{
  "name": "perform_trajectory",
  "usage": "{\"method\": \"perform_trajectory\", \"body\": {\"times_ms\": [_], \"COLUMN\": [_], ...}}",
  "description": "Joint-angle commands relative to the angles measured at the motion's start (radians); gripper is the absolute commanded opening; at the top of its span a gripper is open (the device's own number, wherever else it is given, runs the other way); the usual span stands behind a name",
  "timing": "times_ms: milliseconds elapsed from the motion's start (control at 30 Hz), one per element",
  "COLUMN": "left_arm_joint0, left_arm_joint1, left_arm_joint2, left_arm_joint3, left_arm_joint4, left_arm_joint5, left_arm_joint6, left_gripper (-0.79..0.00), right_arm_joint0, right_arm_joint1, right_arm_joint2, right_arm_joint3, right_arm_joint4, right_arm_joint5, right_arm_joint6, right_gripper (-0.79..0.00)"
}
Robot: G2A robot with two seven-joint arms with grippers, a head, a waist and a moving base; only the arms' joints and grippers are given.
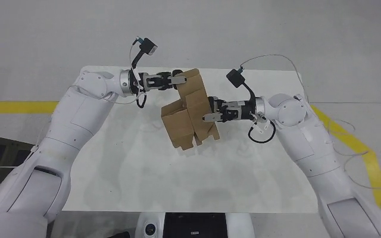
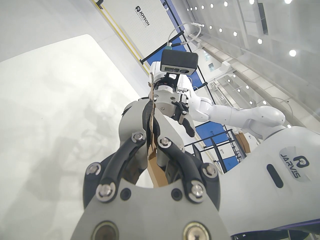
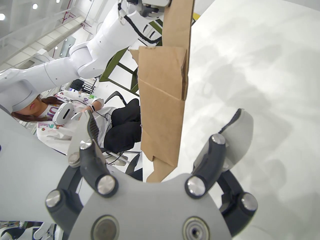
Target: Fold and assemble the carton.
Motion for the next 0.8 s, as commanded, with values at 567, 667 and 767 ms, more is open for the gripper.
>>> {"method": "perform_trajectory", "body": {"times_ms": [567, 667, 767], "left_arm_joint0": [0.000, -0.002, -0.003], "left_arm_joint1": [0.006, 0.009, 0.012], "left_arm_joint2": [0.018, 0.016, 0.010], "left_arm_joint3": [-0.009, -0.010, -0.014], "left_arm_joint4": [-0.057, -0.055, -0.068], "left_arm_joint5": [0.015, 0.010, 0.004], "left_arm_joint6": [-0.015, -0.010, -0.004], "left_gripper": [-0.785, -0.120, 0.000], "right_arm_joint0": [0.082, 0.096, 0.105], "right_arm_joint1": [-0.004, -0.003, -0.001], "right_arm_joint2": [-0.154, -0.169, -0.181], "right_arm_joint3": [0.041, 0.051, 0.063], "right_arm_joint4": [0.092, 0.105, 0.121], "right_arm_joint5": [0.013, 0.011, 0.011], "right_arm_joint6": [0.014, 0.013, 0.012], "right_gripper": [-0.785, -0.785, -0.785]}}
